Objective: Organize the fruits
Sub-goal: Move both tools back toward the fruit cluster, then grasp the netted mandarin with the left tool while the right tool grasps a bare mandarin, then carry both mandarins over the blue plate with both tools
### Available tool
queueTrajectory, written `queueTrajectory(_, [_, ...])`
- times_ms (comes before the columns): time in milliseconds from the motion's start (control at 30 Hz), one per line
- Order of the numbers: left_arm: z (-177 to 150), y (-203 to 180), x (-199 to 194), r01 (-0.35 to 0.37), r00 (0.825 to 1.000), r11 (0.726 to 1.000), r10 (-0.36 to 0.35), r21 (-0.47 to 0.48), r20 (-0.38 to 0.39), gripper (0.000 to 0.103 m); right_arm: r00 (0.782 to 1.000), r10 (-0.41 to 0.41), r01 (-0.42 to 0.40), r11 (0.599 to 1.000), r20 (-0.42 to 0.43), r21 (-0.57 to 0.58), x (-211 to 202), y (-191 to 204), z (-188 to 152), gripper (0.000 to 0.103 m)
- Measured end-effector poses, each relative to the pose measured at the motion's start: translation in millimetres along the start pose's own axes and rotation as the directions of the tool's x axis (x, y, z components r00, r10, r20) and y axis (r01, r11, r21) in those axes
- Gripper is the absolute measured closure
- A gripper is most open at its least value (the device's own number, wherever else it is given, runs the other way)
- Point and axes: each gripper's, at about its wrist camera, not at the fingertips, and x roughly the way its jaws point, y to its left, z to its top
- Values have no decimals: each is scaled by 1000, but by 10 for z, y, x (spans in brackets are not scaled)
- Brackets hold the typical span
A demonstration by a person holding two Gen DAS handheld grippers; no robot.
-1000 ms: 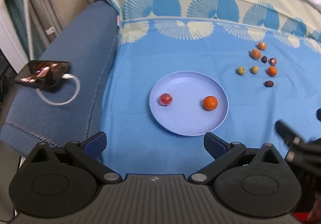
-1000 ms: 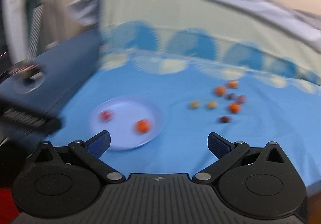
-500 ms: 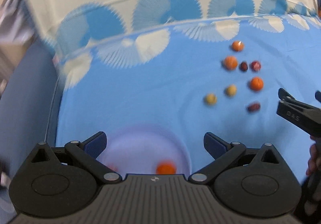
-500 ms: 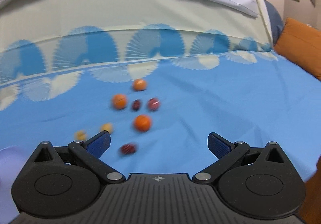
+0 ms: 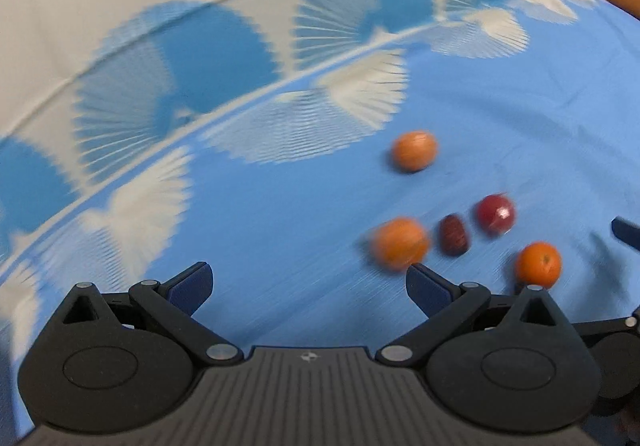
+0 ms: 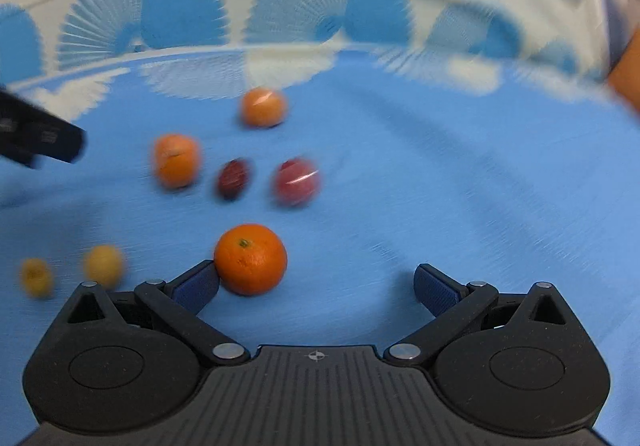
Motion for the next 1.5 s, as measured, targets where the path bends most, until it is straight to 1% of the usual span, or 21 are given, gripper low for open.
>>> queueTrajectory(33, [35,-71,89,23,1000,1000,-23,15,1,0,998,-68,68,998,13,-15,26,-5,6,1])
queueTrajectory(67, [66,-121,169,40,999,999,-39,25,-3,0,996,-89,89,996,11,-7,46,-37,5,1])
queueTrajectory(200, [118,-233,416,27,999,999,-26,40,-36,0,999,-33,35,996,-20,84,99,-182,-8,1])
queueTrajectory(333, [125,-214,551,19,998,998,-16,52,-57,0,999,-29,31,995,-22,96,119,-186,-12,1])
queueTrajectory(467, [125,-166,585,37,997,998,-34,44,-64,0,999,-23,25,994,-24,105,137,-193,1,1])
queueTrajectory(567, [115,-197,555,3,999,998,0,70,-49,0,999,-32,33,994,-11,101,137,-174,-7,1])
queueTrajectory(600, [112,-221,531,-3,999,996,6,87,-37,5,999,-39,39,995,-5,95,135,-166,-14,1])
queueTrajectory(667, [115,-257,473,16,1000,994,-15,108,-9,28,999,-52,51,997,11,59,118,-123,-18,1])
queueTrajectory(700, [130,-262,441,48,999,993,-47,104,-12,55,999,-51,51,998,15,41,107,-113,-13,11])
queueTrajectory(733, [150,-263,412,74,997,993,-72,90,-25,62,1000,-26,25,999,18,30,91,-114,-5,25])
queueTrajectory(767, [167,-263,373,72,997,995,-70,75,-28,62,998,50,-51,997,25,51,64,-143,-2,59])
queueTrajectory(800, [177,-242,309,68,998,996,-67,58,-18,62,994,104,-107,991,37,84,39,-176,8,67])
queueTrajectory(867, [179,-160,132,68,998,998,-68,11,3,62,988,141,-148,980,59,130,9,-232,34,67])
queueTrajectory(900, [164,-90,11,64,998,998,-64,-20,10,62,988,133,-143,977,73,158,0,-274,45,67])
queueTrajectory(1000, [46,158,-391,24,1000,994,-24,-109,6,62,988,-14,-22,973,152,229,-90,-462,85,67])
queueTrajectory(1067, [-84,349,-674,-13,1000,988,10,-155,-20,62,988,-73,30,957,139,290,-77,-590,88,67])
queueTrajectory(1167, [-354,619,-1165,-73,996,976,59,-204,-72,62,991,-101,67,938,85,339,-20,-700,55,67])
queueTrajectory(1300, [-794,920,-1842,-158,984,958,131,-238,-123,62,987,-121,82,942,102,325,-106,-718,1,67])
queueTrajectory(1400, [-1142,1092,-2341,-188,978,942,154,-279,-139,62,992,-113,84,933,62,350,-414,-773,-16,67])
queueTrajectory(1433, [-1253,1139,-2478,-198,976,935,161,-294,-144,62,992,-101,68,923,70,378,-603,-809,-18,67])
queueTrajectory(1500, [-1492,1180,-2749,-227,970,922,187,-313,-152,62,990,-55,1,925,132,381,-1064,-840,-21,67])
